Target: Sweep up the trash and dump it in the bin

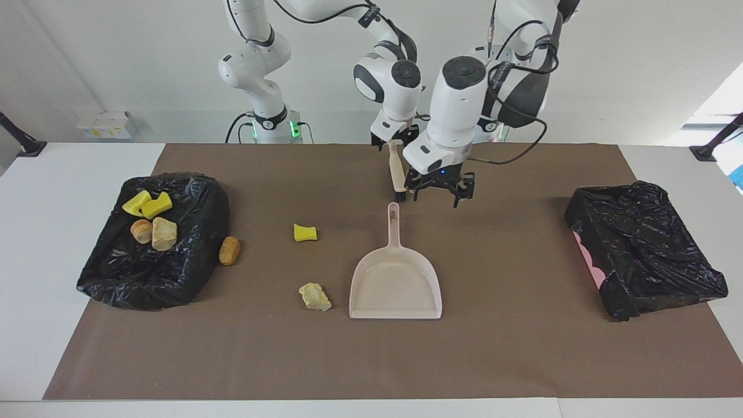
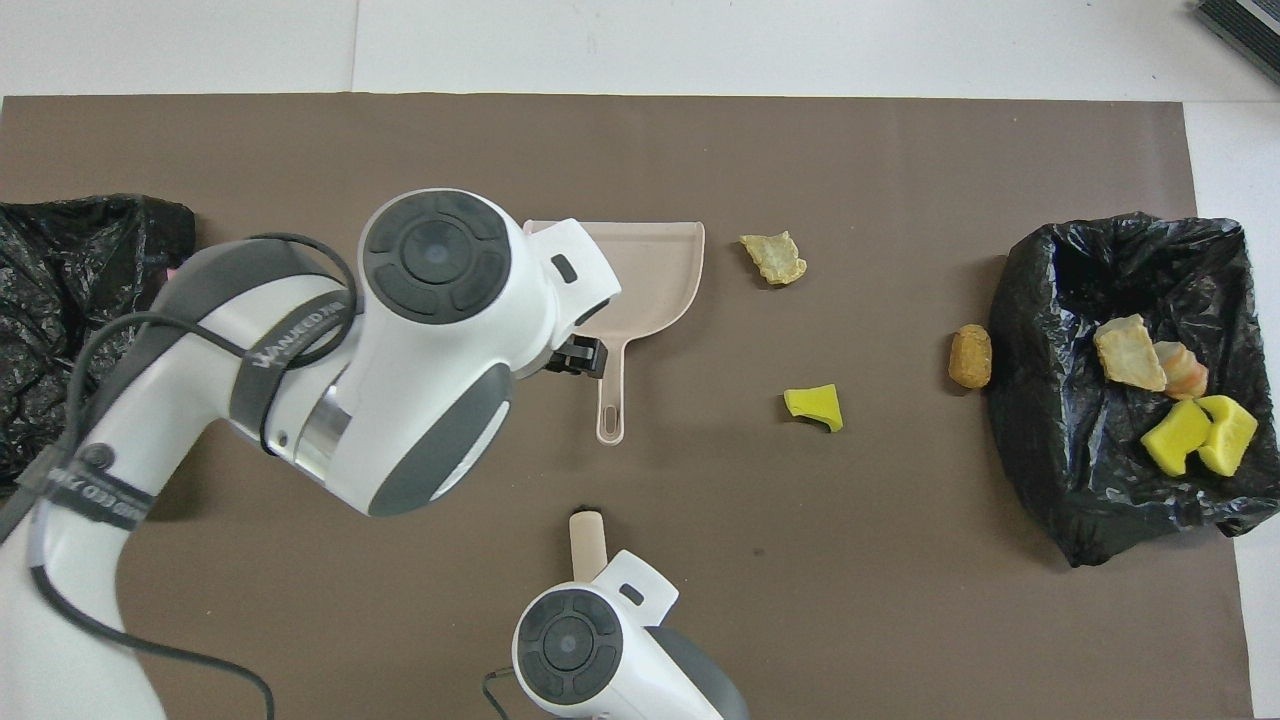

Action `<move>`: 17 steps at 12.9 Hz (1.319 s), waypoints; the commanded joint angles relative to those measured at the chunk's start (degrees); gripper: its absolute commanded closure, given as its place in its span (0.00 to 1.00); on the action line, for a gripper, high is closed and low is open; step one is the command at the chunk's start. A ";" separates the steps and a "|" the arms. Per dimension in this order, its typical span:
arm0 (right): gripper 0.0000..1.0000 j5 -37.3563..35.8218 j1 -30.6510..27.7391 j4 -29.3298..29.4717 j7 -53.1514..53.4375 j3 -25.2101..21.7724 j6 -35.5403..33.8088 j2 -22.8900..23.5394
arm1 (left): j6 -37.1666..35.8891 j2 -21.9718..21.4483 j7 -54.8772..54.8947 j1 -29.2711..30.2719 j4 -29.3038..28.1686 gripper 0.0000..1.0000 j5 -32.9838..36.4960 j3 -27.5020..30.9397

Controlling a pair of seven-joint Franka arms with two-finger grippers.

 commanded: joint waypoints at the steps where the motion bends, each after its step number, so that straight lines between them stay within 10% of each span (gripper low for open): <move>1: 0.31 1.87 0.85 -3.25 1.04 0.04 1.63 -2.55 | 2.96 3.52 -5.07 -1.97 -0.52 0.00 1.97 -1.29; 11: 0.54 6.34 2.00 -3.78 0.08 0.13 3.20 -1.23 | 13.61 7.84 -14.40 -3.30 -7.72 0.00 7.95 -1.55; 14: 0.90 6.45 2.08 -3.78 -0.01 0.13 3.56 -0.88 | 13.61 7.93 -14.05 -3.21 -7.90 0.38 7.95 -1.64; 17: 1.00 6.45 2.79 -3.61 0.34 0.13 3.39 0.27 | 13.43 7.93 -13.70 -3.21 -7.64 0.93 7.95 -1.73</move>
